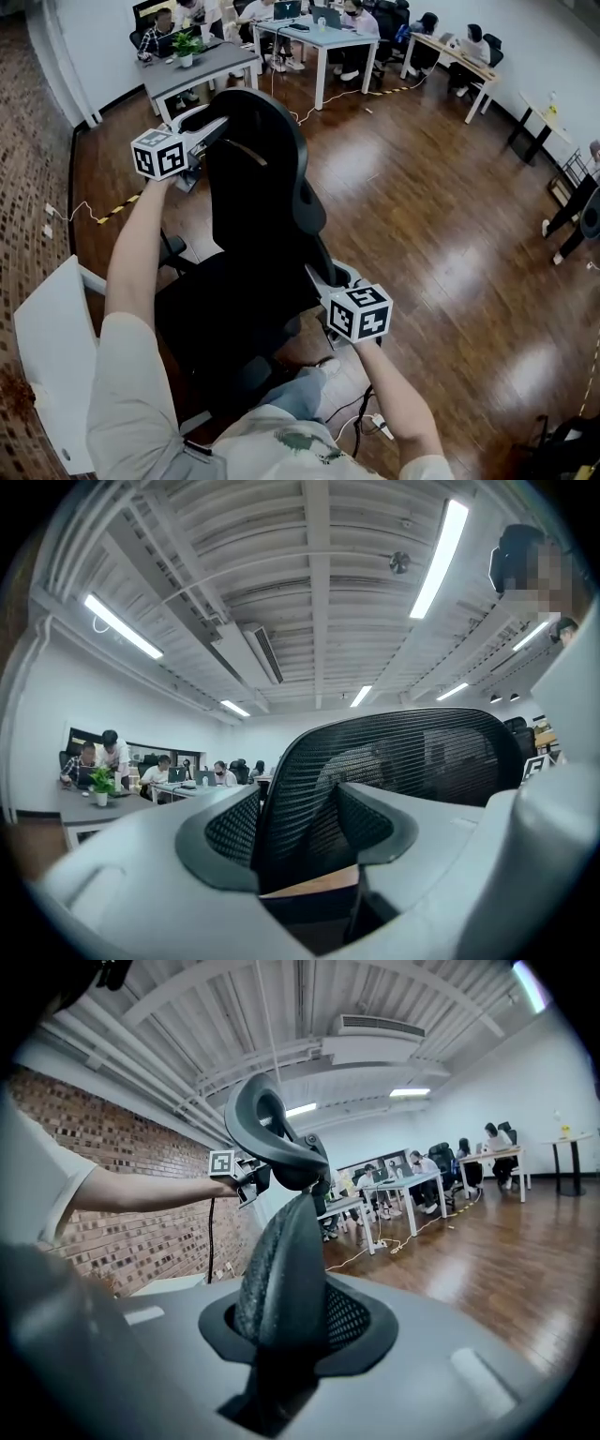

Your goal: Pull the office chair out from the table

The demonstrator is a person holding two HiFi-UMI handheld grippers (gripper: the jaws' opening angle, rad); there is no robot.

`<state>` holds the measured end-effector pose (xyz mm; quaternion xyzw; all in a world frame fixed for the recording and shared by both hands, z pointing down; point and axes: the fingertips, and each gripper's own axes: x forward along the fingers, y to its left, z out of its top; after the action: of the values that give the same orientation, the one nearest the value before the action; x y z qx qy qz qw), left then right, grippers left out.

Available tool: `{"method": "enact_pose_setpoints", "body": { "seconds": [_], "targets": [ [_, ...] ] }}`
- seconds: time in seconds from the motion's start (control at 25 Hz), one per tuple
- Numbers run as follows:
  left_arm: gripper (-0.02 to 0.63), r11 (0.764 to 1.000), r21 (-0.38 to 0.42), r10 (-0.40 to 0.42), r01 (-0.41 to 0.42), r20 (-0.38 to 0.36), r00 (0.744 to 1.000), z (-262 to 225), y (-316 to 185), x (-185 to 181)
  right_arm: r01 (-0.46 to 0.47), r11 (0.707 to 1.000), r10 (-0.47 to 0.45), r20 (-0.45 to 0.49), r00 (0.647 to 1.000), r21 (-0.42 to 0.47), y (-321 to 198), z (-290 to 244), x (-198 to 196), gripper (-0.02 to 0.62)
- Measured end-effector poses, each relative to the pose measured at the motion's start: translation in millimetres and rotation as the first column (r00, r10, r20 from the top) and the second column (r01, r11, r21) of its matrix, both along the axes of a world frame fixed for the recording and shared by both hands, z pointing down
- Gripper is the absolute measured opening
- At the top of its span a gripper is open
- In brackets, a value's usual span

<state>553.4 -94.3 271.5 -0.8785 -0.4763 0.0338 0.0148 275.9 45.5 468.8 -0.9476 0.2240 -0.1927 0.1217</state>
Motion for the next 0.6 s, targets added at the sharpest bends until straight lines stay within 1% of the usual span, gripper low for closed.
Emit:
{"method": "enact_pose_setpoints", "body": {
  "seconds": [0.24, 0.36, 0.6],
  "targets": [
    [0.273, 1.000, 0.003, 0.000, 0.000, -0.025, 1.000, -4.8, 54.1, 15.9, 0.000, 1.000, 0.000, 0.005, 1.000, -0.005, 45.0, -0.3, 11.3, 0.100],
    [0.273, 1.000, -0.002, 0.003, -0.003, -0.027, 1.000, -3.8, 73.7, 22.7, 0.006, 1.000, -0.006, 0.012, 1.000, -0.012, 65.4, 0.2, 18.0, 0.101],
    [0.273, 1.000, 0.012, -0.018, 0.018, -0.037, 0.999, -6.7, 105.5, 39.3, 0.029, 0.999, -0.028, 0.028, 0.999, -0.023, 105.0, -1.8, 37.8, 0.101]
  ]
}}
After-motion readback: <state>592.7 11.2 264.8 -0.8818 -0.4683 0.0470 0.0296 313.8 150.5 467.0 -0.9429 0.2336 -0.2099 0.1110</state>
